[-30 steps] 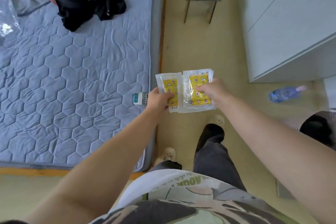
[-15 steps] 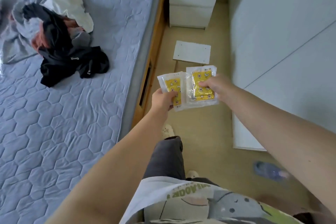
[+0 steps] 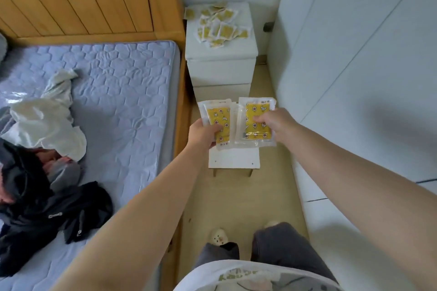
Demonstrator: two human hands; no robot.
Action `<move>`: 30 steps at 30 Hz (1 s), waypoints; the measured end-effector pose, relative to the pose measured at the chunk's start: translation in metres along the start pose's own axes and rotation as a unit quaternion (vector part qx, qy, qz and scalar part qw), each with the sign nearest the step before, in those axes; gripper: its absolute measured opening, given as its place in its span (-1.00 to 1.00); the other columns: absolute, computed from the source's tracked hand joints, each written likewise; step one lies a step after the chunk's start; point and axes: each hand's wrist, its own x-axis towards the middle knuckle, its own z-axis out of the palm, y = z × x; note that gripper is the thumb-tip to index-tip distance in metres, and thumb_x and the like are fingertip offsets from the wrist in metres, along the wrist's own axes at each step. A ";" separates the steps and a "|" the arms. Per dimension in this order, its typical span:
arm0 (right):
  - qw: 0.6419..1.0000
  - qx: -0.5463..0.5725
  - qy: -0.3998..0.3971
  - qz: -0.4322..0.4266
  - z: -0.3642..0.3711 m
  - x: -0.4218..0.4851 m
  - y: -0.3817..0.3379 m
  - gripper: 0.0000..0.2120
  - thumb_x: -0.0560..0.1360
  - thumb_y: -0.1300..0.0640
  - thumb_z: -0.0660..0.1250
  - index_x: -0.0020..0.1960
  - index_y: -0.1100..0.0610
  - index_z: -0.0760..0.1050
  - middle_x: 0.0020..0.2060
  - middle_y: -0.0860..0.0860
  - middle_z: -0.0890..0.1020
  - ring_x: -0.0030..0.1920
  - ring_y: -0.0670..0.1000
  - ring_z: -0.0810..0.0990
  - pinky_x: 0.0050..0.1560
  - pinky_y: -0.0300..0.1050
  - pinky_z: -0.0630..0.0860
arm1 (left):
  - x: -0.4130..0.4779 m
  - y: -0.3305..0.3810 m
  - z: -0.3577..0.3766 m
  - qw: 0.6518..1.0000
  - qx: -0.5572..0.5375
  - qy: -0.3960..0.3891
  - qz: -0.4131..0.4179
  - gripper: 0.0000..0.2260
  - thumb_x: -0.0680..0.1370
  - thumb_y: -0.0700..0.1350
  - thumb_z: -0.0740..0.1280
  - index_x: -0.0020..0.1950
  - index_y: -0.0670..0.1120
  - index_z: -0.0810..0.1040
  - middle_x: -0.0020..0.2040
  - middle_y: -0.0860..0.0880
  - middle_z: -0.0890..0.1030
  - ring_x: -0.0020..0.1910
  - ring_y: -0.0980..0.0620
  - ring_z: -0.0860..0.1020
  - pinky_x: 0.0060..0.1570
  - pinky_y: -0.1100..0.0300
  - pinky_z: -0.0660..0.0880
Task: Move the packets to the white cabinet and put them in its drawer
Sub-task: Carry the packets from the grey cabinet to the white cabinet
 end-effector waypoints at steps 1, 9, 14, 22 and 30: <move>1.000 0.004 0.007 0.001 -0.004 0.019 -0.013 -0.59 0.43 0.32 0.42 0.26 0.30 0.45 0.14 0.18 0.58 0.18 0.15 0.55 0.24 0.15 0.47 | 0.017 0.014 0.010 1.000 0.004 -0.003 -0.002 -0.78 0.51 -0.24 0.40 0.13 -0.10 0.52 0.06 -0.09 0.64 0.02 -0.09 0.64 0.06 -0.08 0.59; 0.999 0.036 -0.001 0.025 -0.039 0.187 -0.131 -0.59 0.35 0.33 0.47 0.18 0.25 0.51 0.03 0.17 0.63 0.03 0.19 0.63 0.10 0.20 0.55 | 0.156 0.110 0.101 0.998 -0.043 0.035 -0.019 -0.79 0.48 -0.29 0.41 0.08 -0.11 0.54 -0.02 -0.10 0.65 -0.07 -0.09 0.66 0.00 -0.04 0.61; 0.998 0.027 -0.003 0.054 -0.051 0.269 -0.199 -0.65 0.37 0.34 0.44 0.14 0.24 0.51 0.06 0.20 0.62 0.01 0.20 0.64 0.08 0.21 0.56 | 0.232 0.157 0.136 0.995 -0.077 0.045 -0.050 -0.84 0.49 -0.32 0.38 -0.01 -0.10 0.53 -0.02 -0.12 0.64 -0.06 -0.11 0.65 0.04 -0.07 0.60; 0.992 0.021 0.061 0.108 0.022 0.419 -0.275 -0.76 0.47 0.33 0.37 0.12 0.21 0.47 0.08 0.19 0.61 0.03 0.19 0.62 0.02 0.10 0.57 | 0.415 0.232 0.113 0.994 -0.022 0.055 -0.090 -0.86 0.49 -0.31 0.38 -0.07 -0.09 0.50 -0.03 -0.13 0.63 -0.03 -0.16 0.64 0.04 -0.14 0.58; 0.981 0.015 0.133 0.142 0.104 0.578 -0.315 -1.00 0.53 0.25 0.31 -0.06 0.19 0.49 -0.14 0.11 0.52 -0.15 0.05 0.52 -0.25 -0.23 0.45 | 0.635 0.299 0.097 0.984 0.142 -0.007 -0.103 -0.83 0.48 -0.29 0.38 0.05 -0.14 0.52 -0.04 -0.13 0.61 -0.01 -0.17 0.62 0.05 -0.09 0.59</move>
